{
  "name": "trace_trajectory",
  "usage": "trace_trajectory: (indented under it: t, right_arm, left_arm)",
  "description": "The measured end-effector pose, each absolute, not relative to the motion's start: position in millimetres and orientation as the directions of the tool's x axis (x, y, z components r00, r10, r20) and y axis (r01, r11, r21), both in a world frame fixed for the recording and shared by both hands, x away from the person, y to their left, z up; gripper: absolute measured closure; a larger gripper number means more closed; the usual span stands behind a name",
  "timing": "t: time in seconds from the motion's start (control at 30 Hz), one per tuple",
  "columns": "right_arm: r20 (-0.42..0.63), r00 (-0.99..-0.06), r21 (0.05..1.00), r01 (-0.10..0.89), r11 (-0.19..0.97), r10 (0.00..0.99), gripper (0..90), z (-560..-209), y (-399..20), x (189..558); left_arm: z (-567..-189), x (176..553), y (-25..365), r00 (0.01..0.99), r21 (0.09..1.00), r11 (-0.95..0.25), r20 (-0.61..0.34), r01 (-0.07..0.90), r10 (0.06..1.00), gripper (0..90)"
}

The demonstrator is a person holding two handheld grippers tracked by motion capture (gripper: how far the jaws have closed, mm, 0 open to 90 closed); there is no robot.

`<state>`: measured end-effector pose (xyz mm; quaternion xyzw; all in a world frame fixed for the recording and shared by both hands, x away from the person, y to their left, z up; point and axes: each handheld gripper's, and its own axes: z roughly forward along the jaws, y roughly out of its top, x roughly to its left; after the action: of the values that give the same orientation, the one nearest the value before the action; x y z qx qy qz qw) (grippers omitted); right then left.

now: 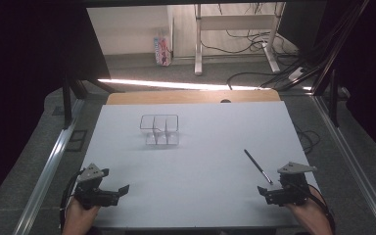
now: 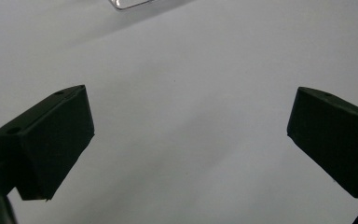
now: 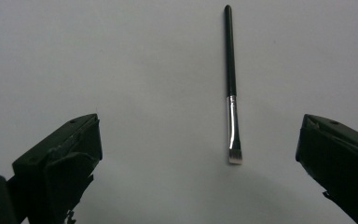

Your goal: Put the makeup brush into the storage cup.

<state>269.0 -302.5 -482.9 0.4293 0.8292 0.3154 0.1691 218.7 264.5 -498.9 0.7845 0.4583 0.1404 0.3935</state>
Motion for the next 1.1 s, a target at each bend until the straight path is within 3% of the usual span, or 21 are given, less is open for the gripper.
trace_trajectory:
  t: [0.67, 1.1]
  right_arm:
    - [-0.042, -0.556, 0.612, 0.642, 0.462, 0.830, 0.6, -474.1, -305.5, 284.3]
    - [0.022, -0.491, 0.556, 0.730, 0.397, 0.871, 1.3, -466.8, -308.3, 304.6]
  left_arm:
    - [-500.0, 219.1, 263.3, 0.538, 0.740, -0.273, -0.141, 0.615, 0.831, 1.3]
    - [-498.2, 218.4, 265.2, 0.530, 0.758, -0.265, -0.125, 0.596, 0.839, 1.4]
